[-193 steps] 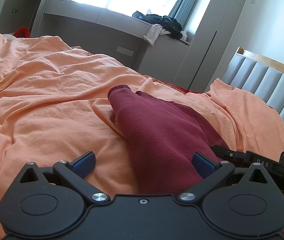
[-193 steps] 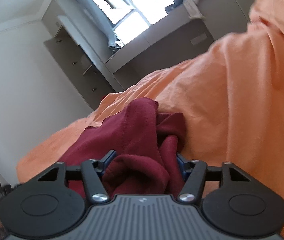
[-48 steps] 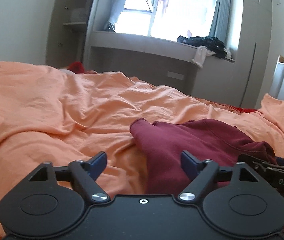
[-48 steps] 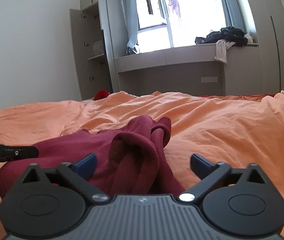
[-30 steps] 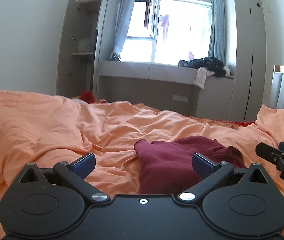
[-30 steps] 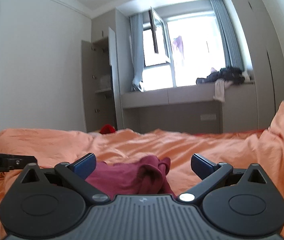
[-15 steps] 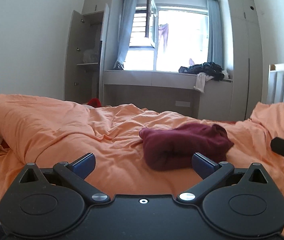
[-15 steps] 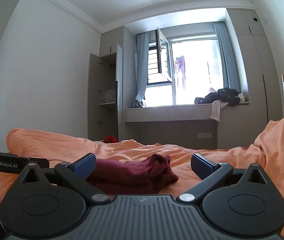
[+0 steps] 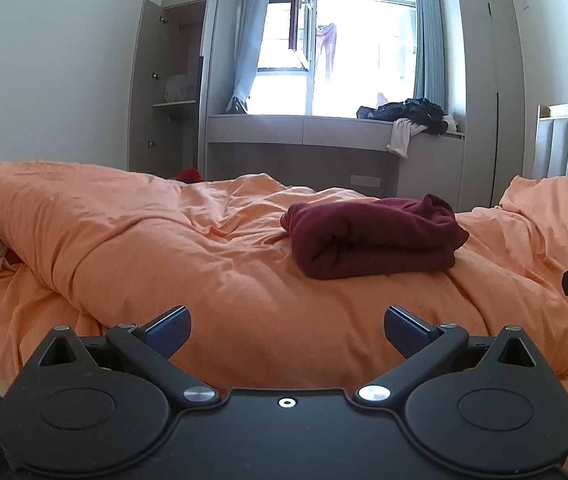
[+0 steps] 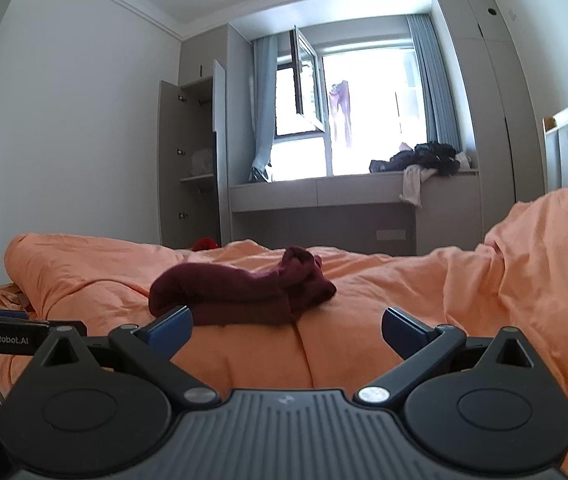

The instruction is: Fold small clothes

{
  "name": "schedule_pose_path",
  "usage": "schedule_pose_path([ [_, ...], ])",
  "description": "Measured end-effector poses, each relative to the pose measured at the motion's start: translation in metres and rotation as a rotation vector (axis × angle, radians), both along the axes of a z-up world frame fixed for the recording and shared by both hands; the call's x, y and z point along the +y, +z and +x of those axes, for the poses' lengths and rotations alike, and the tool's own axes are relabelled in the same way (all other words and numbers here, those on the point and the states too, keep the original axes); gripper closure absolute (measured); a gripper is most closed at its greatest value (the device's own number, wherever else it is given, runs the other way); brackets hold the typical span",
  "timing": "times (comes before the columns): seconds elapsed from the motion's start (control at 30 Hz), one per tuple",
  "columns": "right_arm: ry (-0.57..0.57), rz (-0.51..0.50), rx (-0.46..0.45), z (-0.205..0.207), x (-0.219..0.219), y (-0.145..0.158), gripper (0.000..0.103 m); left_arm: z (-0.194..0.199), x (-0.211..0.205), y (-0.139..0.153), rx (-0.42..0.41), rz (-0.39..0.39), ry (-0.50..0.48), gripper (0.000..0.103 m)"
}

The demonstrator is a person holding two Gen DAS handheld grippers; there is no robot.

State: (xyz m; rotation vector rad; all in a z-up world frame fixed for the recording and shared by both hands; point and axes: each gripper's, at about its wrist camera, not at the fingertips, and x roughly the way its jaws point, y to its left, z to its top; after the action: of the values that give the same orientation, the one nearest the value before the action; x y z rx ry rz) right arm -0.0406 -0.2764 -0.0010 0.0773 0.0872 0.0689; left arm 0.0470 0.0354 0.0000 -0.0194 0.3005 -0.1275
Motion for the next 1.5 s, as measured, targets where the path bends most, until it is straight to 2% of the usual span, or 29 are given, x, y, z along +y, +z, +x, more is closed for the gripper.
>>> schedule_pose_path([
  [0.4,-0.032,0.010,0.030,-0.002,0.000,-0.013,0.000,0.004,0.005,-0.014,0.031,-0.013,0.005,0.000],
  [1.5,-0.036,0.016,0.041,0.000,-0.001,-0.014,0.000,0.002,0.003,-0.016,0.039,-0.007,0.004,0.001],
])
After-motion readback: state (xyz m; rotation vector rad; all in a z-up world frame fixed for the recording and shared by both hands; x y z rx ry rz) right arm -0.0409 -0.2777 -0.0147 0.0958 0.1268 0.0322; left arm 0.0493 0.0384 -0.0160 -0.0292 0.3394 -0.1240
